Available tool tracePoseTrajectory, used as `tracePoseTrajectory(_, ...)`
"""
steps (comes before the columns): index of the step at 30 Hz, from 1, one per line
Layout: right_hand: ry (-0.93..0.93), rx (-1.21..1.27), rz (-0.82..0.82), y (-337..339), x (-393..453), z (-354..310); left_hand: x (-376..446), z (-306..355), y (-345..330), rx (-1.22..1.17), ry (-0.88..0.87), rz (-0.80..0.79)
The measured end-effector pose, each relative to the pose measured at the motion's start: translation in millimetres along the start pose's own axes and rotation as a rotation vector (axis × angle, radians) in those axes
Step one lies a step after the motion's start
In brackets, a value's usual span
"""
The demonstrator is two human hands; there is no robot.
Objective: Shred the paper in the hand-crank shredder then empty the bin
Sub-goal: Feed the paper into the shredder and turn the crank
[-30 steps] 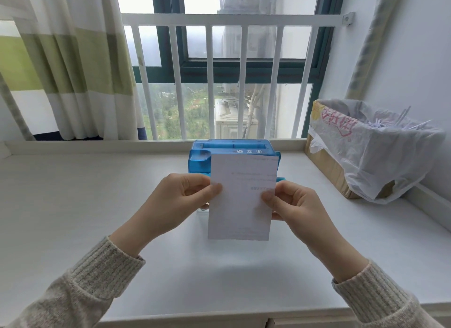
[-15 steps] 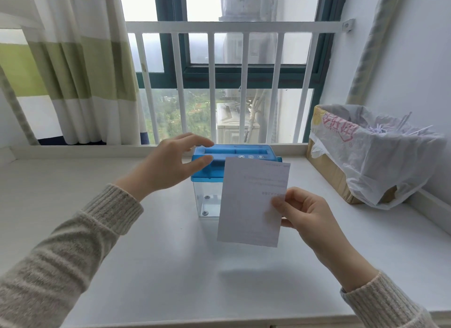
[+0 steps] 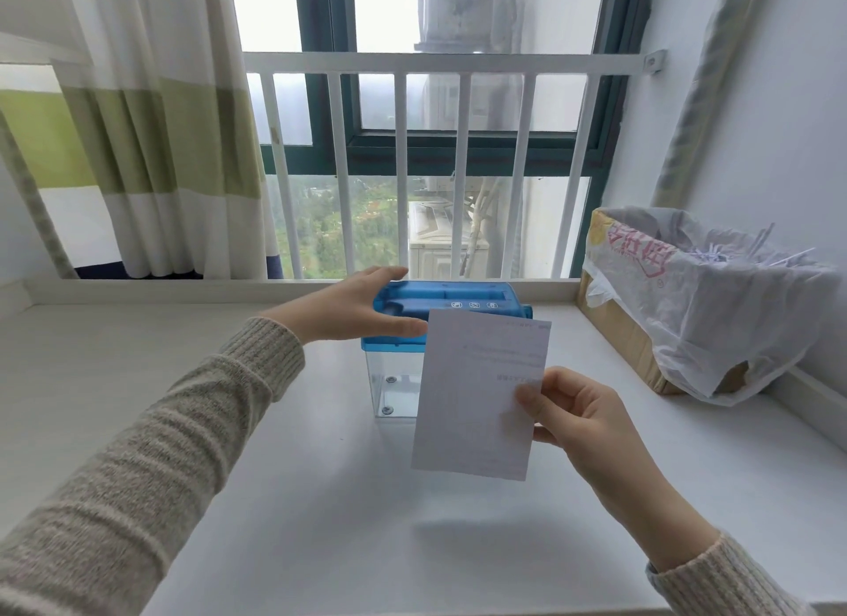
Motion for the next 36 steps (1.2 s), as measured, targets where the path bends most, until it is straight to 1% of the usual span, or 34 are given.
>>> tracePoseTrajectory(4, 0.001, -0.003, -0.005, 0.4, -0.2, 1.1, 6.7, -3.0, -4.3, -0.022, 0.024, -0.014)
tracePoseTrajectory(10, -0.003, -0.003, -0.007, 0.8, 0.9, 3.0, 8.9, -5.3, -8.5, -0.044, 0.031, 0.053)
tracePoseTrajectory(22, 0.035, 0.005, -0.012, -4.6, 7.2, -4.6, 12.4, -8.5, -9.9, -0.091, 0.017, 0.067)
tracePoseTrajectory(31, 0.148, 0.006, -0.002, -6.7, 30.7, -36.6, 16.3, -14.0, -12.2, -0.160, -0.003, 0.046)
tracePoseTrajectory(36, 0.210, -0.081, 0.016, -8.7, 51.2, -60.9, 19.1, -17.0, -12.9, -0.162, -0.013, 0.057)
Point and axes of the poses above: each hand's wrist, its own x-axis towards the middle knuckle, its own y-axis out of the back of the hand, z = x × y, the point moved 3 cm from there along x, towards the middle knuckle, and after that the axes turned 8 degrees about x, right-handed, at the moved point
